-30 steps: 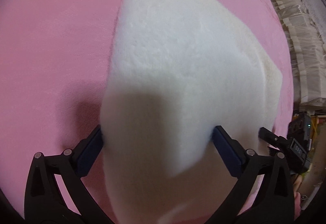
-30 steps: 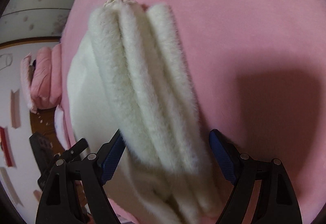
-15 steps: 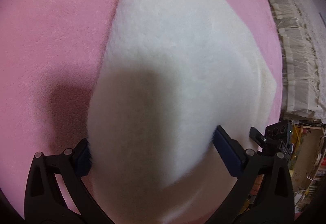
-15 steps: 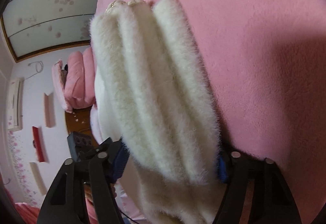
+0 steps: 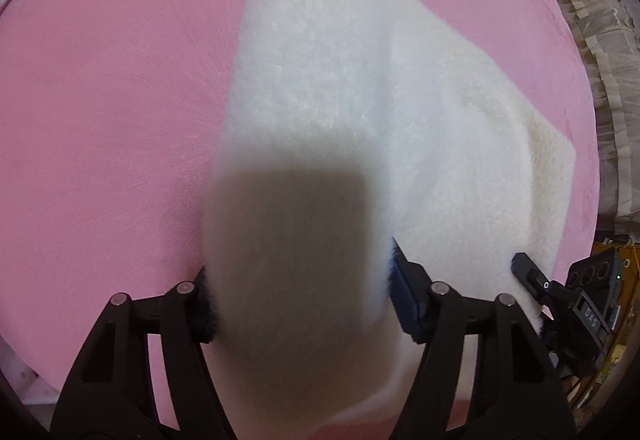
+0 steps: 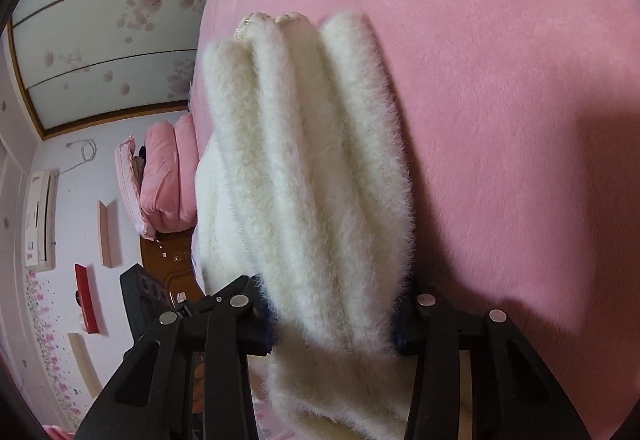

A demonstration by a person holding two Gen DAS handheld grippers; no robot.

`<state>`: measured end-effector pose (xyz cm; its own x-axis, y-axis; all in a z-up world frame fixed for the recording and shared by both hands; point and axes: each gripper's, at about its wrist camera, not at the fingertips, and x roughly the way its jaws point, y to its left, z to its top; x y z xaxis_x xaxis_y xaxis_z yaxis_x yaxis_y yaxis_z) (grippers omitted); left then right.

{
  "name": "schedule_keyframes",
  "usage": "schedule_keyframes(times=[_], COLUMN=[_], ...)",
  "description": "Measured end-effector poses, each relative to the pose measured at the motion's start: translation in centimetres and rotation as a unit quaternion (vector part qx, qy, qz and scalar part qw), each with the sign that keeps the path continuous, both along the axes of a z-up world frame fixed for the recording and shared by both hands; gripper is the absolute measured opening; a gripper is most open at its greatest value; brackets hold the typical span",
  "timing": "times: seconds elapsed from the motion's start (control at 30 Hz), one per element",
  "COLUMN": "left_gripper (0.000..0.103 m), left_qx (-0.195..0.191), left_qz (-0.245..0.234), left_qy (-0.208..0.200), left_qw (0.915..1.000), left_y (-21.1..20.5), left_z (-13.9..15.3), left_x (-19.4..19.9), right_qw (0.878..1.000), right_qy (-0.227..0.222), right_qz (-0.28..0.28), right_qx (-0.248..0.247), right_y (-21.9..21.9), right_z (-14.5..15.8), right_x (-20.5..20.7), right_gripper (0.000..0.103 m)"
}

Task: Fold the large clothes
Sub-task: 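Lift the folded cardigan with both grippers and carry it toward the pillows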

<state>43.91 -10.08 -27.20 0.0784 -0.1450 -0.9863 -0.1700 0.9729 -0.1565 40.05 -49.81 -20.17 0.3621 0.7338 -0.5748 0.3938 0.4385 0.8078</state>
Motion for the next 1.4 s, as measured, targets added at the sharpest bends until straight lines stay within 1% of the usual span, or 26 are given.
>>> schedule_keyframes(times=[0.1, 0.23, 0.3, 0.47, 0.57, 0.63, 0.73, 0.83, 0.87, 0.9, 0.97, 1.03, 1.07, 1.1, 1.17, 1.3, 1.37, 1.4], left_gripper=[0.061, 0.059, 0.059, 0.058, 0.057, 0.057, 0.057, 0.057, 0.057, 0.057, 0.057, 0.057, 0.057, 0.057, 0.057, 0.056, 0.056, 0.056], left_qx=[0.007, -0.011, -0.013, -0.008, -0.014, -0.02, -0.03, -0.04, -0.042, -0.042, -0.044, -0.045, -0.047, -0.048, -0.047, -0.037, -0.025, -0.02], left_qz=[0.002, 0.016, 0.017, 0.004, -0.007, -0.011, -0.02, -0.026, -0.027, -0.029, -0.034, -0.037, -0.039, -0.038, -0.037, -0.032, -0.024, -0.021], left_qy=[0.016, 0.044, 0.047, 0.039, 0.028, 0.022, 0.012, 0.0, -0.003, -0.006, -0.016, -0.025, -0.03, -0.034, -0.041, -0.056, -0.059, -0.06], left_qw=[0.9998, 0.9988, 0.9987, 0.9992, 0.9995, 0.9995, 0.9993, 0.9989, 0.9987, 0.9987, 0.9983, 0.998, 0.9977, 0.9976, 0.9973, 0.9972, 0.9977, 0.9978], left_y=[-0.8, -1.1, -1.4, -2.9, -3.5, -3.8, -4.1, -3.1, -3.0, -2.6, -0.7, 1.5, 3.1, 4.1, 7.3, 14.2, 18.5, 21.6], left_z=[1.0, 1.6, 2.3, 4.7, 6.0, 6.4, 7.5, 8.6, 8.9, 9.3, 10.6, 11.7, 12.0, 11.7, 12.3, 13.8, 14.8, 14.9], left_x=[-0.7, -1.9, -2.8, -5.0, -6.0, -7.9, -9.2, -10.6, -11.7, -12.0, -12.9, -13.4, -14.4, -15.9, -16.8, -18.9, -19.9, -19.8], right_qw=[1.0, 0.998, 0.997, 0.994, 0.992, 0.991, 0.989, 0.986, 0.986, 0.985, 0.985, 0.985, 0.984, 0.984, 0.983, 0.98, 0.979, 0.979], right_qy=[-0.01, -0.021, -0.033, -0.047, -0.058, -0.065, -0.075, -0.084, -0.086, -0.088, -0.091, -0.095, -0.097, -0.099, -0.105, -0.122, -0.127, -0.131], right_qz=[0.011, 0.03, 0.042, 0.056, 0.059, 0.06, 0.061, 0.059, 0.056, 0.053, 0.05, 0.047, 0.047, 0.047, 0.049, 0.056, 0.06, 0.064], right_qx=[-0.016, -0.047, -0.063, -0.077, -0.09, -0.098, -0.115, -0.132, -0.134, -0.136, -0.138, -0.14, -0.14, -0.14, -0.14, -0.146, -0.145, -0.14], right_y=[0.7, 0.9, 0.9, 1.1, 1.4, 1.2, 1.3, 1.8, 2.0, 2.3, 3.5, 5.6, 6.8, 8.2, 11.3, 20.1, 24.4, 27.3], right_z=[1.3, 3.4, 4.8, 7.3, 9.1, 9.4, 10.0, 10.3, 10.3, 10.0, 10.8, 11.5, 11.8, 12.2, 12.8, 13.7, 13.8, 14.0], right_x=[-0.5, -2.0, -3.2, -5.6, -6.9, -7.1, -7.3, -7.7, -7.7, -7.4, -7.8, -8.2, -8.4, -8.7, -9.2, -10.3, -10.1, -10.1], right_gripper=[0.039, 0.038, 0.038, 0.038, 0.037, 0.037, 0.037, 0.037, 0.037, 0.037, 0.037, 0.037, 0.037, 0.037, 0.037, 0.037, 0.037, 0.037])
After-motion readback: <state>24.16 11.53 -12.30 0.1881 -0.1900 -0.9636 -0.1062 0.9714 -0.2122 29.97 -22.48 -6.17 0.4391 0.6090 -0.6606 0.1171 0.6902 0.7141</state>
